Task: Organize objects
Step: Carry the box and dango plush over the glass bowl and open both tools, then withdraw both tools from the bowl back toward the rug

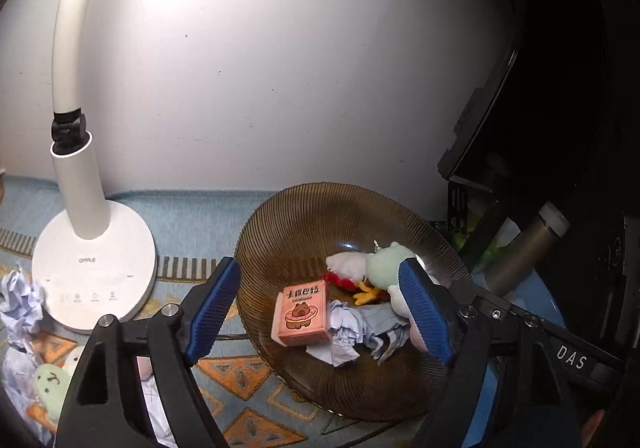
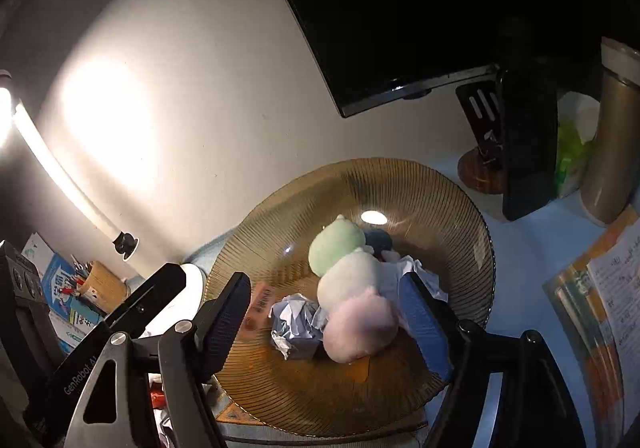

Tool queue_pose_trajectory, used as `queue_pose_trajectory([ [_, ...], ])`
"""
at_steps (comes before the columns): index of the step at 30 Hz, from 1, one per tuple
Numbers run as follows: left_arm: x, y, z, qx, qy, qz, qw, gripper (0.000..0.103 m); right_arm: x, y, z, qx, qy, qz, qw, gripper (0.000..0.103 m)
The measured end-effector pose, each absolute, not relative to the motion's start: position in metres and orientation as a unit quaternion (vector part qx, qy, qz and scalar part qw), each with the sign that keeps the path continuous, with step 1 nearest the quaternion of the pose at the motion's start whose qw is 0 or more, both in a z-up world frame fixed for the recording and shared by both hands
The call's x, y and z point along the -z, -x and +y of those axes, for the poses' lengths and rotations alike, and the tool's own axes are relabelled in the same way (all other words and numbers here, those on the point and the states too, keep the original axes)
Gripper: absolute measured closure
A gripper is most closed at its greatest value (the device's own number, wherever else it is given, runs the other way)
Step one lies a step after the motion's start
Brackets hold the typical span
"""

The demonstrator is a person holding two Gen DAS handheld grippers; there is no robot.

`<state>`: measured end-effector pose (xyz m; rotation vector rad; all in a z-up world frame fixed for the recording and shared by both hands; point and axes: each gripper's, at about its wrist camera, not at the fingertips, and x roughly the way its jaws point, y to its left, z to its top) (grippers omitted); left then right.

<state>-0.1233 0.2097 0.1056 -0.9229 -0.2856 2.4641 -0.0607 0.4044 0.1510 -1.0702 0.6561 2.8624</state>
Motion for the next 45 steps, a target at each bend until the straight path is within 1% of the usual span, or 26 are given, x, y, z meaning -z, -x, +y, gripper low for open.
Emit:
queue_pose_trajectory([
  [5,-0.119,0.094,0.203,-0.905,0.320,-0.086,0.266,0.023,-0.156,0.038,0.396,-0.920,0.336,0.203,0.003,0.028],
  [9,-0.144,0.059,0.183,-0.917,0.289,-0.073,0.264,0.023,-0.172,0.016,0.372,-0.932,0.323,0.163,-0.003,0.028],
  [15,-0.174,-0.012,0.114,-0.940,0.243,-0.061,0.234,0.023,-0.205,-0.027,0.313,-0.948,0.294,0.113,-0.048,0.028],
  [19,-0.178,-0.046,0.050,-0.951,0.226,-0.085,0.192,0.023,-0.208,-0.050,0.270,-0.953,0.279,0.085,-0.086,0.028],
  [23,-0.157,-0.068,-0.010,-0.964,0.223,-0.086,0.118,0.023,-0.182,-0.062,0.235,-0.957,0.270,0.055,-0.091,0.028],
  [27,-0.107,-0.067,-0.061,-0.959,0.252,-0.119,0.057,0.023,-0.137,-0.059,0.222,-0.953,0.282,0.054,-0.094,0.028],
  [30,-0.073,-0.063,-0.090,-0.950,0.271,-0.154,0.031,0.023,-0.108,-0.051,0.223,-0.947,0.299,0.066,-0.100,0.028],
  [35,-0.040,-0.060,-0.103,-0.938,0.293,-0.186,0.027,0.023,-0.084,-0.042,0.228,-0.939,0.323,0.074,-0.096,0.028],
  [37,-0.039,-0.057,-0.103,-0.933,0.300,-0.193,0.038,0.023,-0.078,-0.037,0.231,-0.933,0.336,0.083,-0.100,0.028],
  [41,-0.037,-0.056,-0.098,-0.933,0.305,-0.184,0.048,0.023,-0.070,-0.028,0.234,-0.921,0.360,0.098,-0.110,0.028],
  [45,-0.039,-0.059,-0.091,-0.938,0.300,-0.166,0.047,0.023,-0.070,-0.028,0.238,-0.919,0.361,0.110,-0.112,0.028],
])
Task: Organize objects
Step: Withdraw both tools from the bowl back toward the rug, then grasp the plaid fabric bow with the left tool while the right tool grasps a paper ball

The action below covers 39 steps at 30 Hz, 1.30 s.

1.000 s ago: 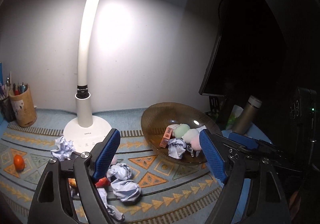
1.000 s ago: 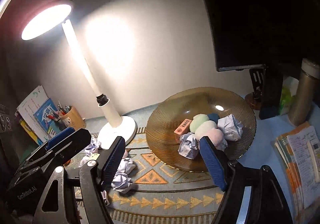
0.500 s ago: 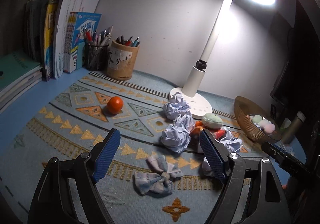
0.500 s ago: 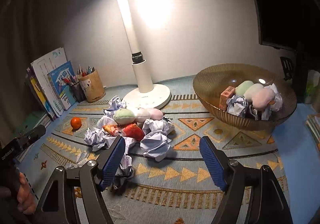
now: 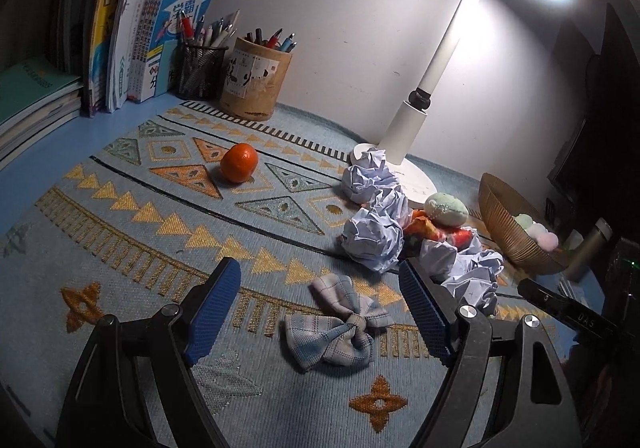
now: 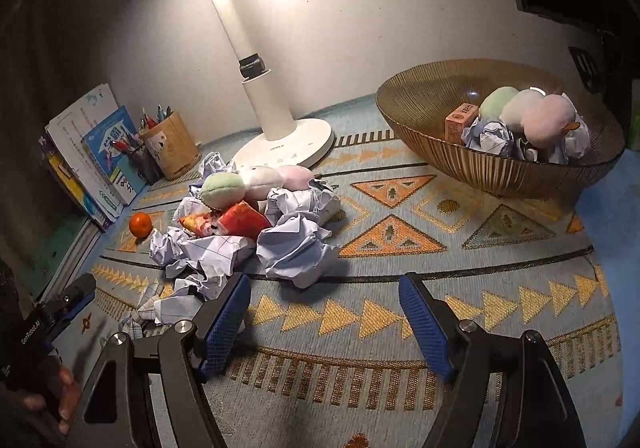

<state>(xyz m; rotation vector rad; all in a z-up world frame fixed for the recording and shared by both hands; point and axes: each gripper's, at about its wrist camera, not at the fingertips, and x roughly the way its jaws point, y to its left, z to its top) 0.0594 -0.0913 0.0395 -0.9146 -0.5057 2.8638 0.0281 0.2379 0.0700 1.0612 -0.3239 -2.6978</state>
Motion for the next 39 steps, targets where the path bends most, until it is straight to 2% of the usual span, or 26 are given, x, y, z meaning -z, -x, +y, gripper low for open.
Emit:
queue_pose_trajectory([
  [8,-0.041,-0.061,-0.081,-0.942,0.300,-0.137,0.053,0.023,-0.071,-0.028,0.239,0.918,-0.362,-0.113,0.118,0.028],
  [12,-0.040,-0.059,-0.076,-0.938,0.313,-0.130,0.069,0.023,-0.081,-0.040,0.227,0.924,-0.334,-0.103,0.156,0.028],
  [18,-0.033,-0.056,-0.066,-0.921,0.366,-0.099,0.086,0.023,-0.082,-0.049,0.177,0.914,-0.345,-0.035,0.213,0.024],
  [22,-0.029,-0.061,-0.061,-0.914,0.391,-0.075,0.078,0.023,-0.074,-0.042,0.145,0.909,-0.366,0.027,0.197,0.025],
  [28,-0.021,-0.050,-0.045,-0.903,0.419,-0.031,0.089,0.023,-0.055,-0.019,0.127,0.901,-0.400,0.053,0.163,0.025],
  [30,-0.018,-0.046,-0.041,-0.901,0.425,-0.022,0.086,0.028,-0.050,-0.015,0.126,0.896,-0.409,0.053,0.163,0.025],
  [34,-0.018,-0.041,-0.039,-0.902,0.423,-0.017,0.083,0.058,-0.048,-0.013,0.125,0.891,-0.416,0.052,0.175,0.049],
  [35,-0.019,-0.041,-0.038,-0.903,0.421,-0.014,0.084,0.063,-0.049,-0.013,0.126,0.891,-0.415,0.051,0.176,0.054],
  [36,-0.019,-0.041,-0.036,-0.904,0.418,-0.010,0.086,0.073,-0.049,-0.014,0.126,0.892,-0.413,0.049,0.179,0.058],
  [39,-0.023,-0.046,-0.032,-0.908,0.408,0.001,0.091,0.078,-0.056,-0.021,0.128,0.898,-0.395,0.044,0.190,0.064],
])
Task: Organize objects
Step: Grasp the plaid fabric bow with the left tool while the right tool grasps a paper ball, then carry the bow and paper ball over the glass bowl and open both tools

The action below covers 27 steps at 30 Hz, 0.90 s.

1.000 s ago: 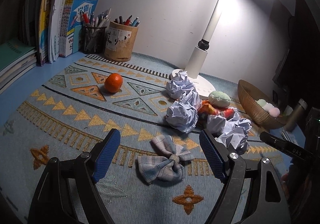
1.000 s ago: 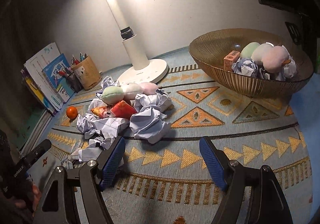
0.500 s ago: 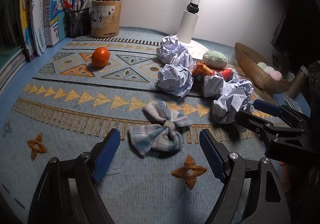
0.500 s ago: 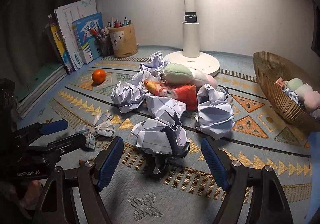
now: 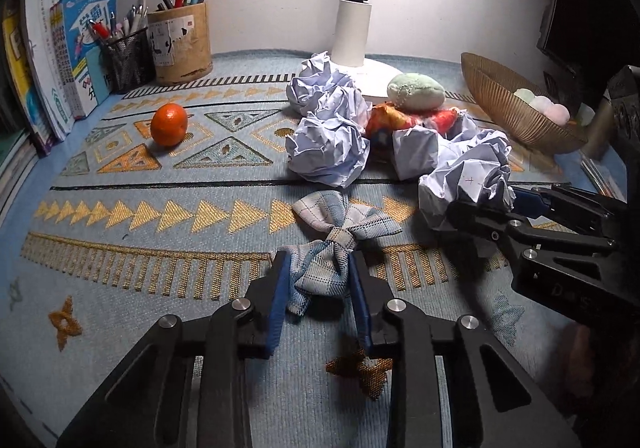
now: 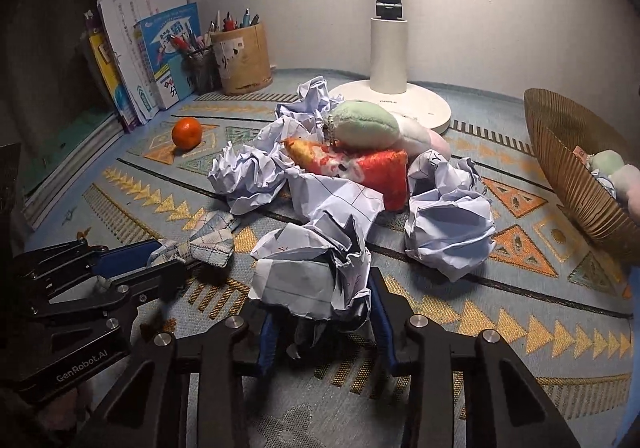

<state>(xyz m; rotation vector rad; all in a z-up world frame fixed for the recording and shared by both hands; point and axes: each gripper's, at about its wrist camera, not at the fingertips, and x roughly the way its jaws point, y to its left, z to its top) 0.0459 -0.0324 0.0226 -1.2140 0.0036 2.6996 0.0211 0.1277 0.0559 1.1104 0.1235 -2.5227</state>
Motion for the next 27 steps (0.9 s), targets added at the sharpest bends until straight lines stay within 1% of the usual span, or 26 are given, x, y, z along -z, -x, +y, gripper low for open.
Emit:
queue_pose_trajectory([
  [7,-0.052,-0.069,-0.022,-0.924,0.356,-0.042,0.133,0.079,-0.093,-0.059,0.163,0.921,-0.328,0.010,0.213,0.065],
  [11,-0.071,-0.068,0.002,-0.933,0.313,-0.062,0.163,0.079,-0.109,-0.071,0.204,0.934,-0.309,0.000,0.177,0.065],
  [15,-0.065,-0.050,0.034,-0.924,0.314,-0.092,0.199,0.079,-0.099,-0.062,0.246,0.930,-0.338,-0.017,0.143,0.064],
  [19,-0.050,-0.043,0.068,-0.918,0.328,-0.073,0.211,0.079,-0.075,-0.051,0.268,0.913,-0.388,-0.014,0.125,0.064],
  [22,-0.044,-0.048,0.091,-0.922,0.329,-0.022,0.205,0.079,-0.064,-0.049,0.279,0.908,-0.400,-0.026,0.125,0.064],
  [25,-0.041,-0.051,0.100,-0.920,0.336,0.002,0.202,0.079,-0.056,-0.045,0.284,0.901,-0.414,-0.038,0.124,0.064],
  [27,-0.040,-0.051,0.100,-0.919,0.338,0.001,0.203,0.079,-0.056,-0.046,0.284,0.902,-0.411,-0.036,0.123,0.064],
])
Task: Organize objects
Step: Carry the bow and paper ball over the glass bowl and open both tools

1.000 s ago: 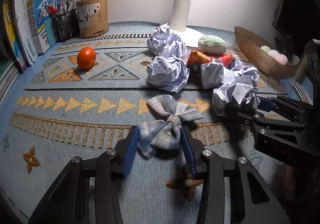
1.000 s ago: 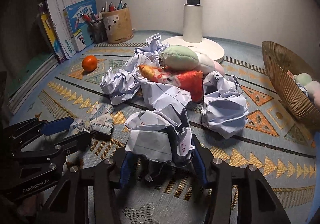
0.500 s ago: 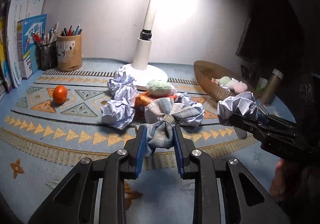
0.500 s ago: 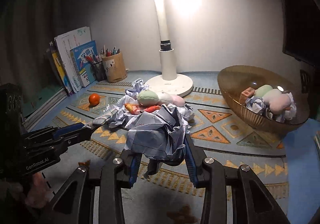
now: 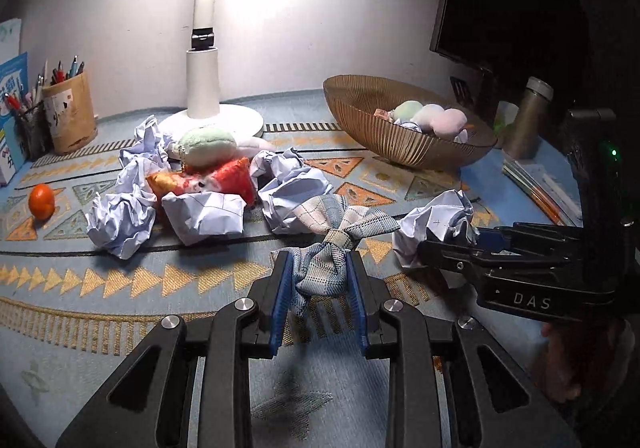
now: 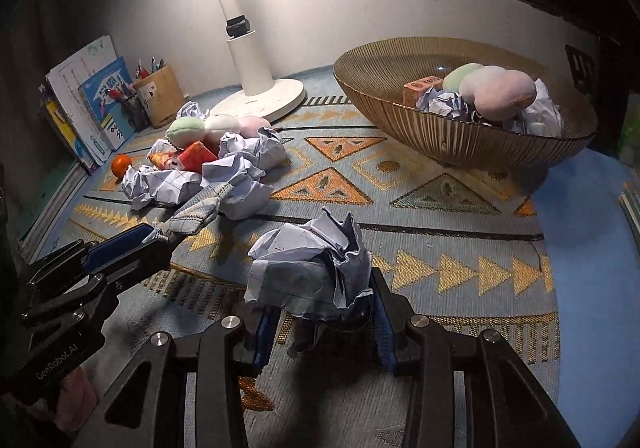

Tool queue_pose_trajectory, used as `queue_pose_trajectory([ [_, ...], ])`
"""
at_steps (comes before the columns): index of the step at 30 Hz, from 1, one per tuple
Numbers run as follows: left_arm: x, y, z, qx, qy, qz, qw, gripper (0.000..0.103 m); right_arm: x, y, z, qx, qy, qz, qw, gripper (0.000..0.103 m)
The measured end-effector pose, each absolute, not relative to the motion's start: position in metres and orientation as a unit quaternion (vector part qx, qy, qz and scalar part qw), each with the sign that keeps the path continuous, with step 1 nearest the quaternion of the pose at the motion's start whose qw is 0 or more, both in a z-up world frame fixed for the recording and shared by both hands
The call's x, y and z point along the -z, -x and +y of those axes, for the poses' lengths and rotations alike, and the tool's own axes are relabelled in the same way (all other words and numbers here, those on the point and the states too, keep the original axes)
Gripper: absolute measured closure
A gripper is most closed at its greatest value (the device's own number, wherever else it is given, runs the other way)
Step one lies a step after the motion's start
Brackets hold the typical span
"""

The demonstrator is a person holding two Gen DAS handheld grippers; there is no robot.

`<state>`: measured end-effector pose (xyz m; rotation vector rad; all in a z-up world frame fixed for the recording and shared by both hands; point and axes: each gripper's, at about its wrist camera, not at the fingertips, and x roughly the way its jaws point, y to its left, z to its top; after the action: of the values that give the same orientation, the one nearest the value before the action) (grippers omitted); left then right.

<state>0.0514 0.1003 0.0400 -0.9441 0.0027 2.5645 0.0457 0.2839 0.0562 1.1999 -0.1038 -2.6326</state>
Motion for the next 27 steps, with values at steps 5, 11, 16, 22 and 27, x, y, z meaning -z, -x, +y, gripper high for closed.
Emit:
queue_pose_trajectory([
  [5,-0.0381,-0.0494,0.0978,-0.918,0.343,-0.007,0.200,0.079,-0.0563,-0.0472,0.2806,0.907,-0.406,-0.022,0.110,0.064],
  [11,-0.0366,-0.0478,0.0958,-0.916,0.347,-0.013,0.202,0.079,-0.0550,-0.0465,0.2812,0.907,-0.407,-0.020,0.105,0.063],
  [16,-0.0367,-0.0484,0.0958,-0.916,0.347,-0.013,0.201,0.079,-0.0568,-0.0473,0.2836,0.909,-0.402,-0.027,0.103,0.039],
  [22,-0.0365,-0.0478,0.0965,-0.915,0.348,-0.013,0.202,0.079,-0.0566,-0.0461,0.2850,0.909,-0.403,-0.032,0.103,0.038],
  [27,-0.0360,-0.0479,0.0976,-0.915,0.349,-0.011,0.204,0.079,-0.0573,-0.0416,0.2903,0.907,-0.406,-0.050,0.106,0.043],
])
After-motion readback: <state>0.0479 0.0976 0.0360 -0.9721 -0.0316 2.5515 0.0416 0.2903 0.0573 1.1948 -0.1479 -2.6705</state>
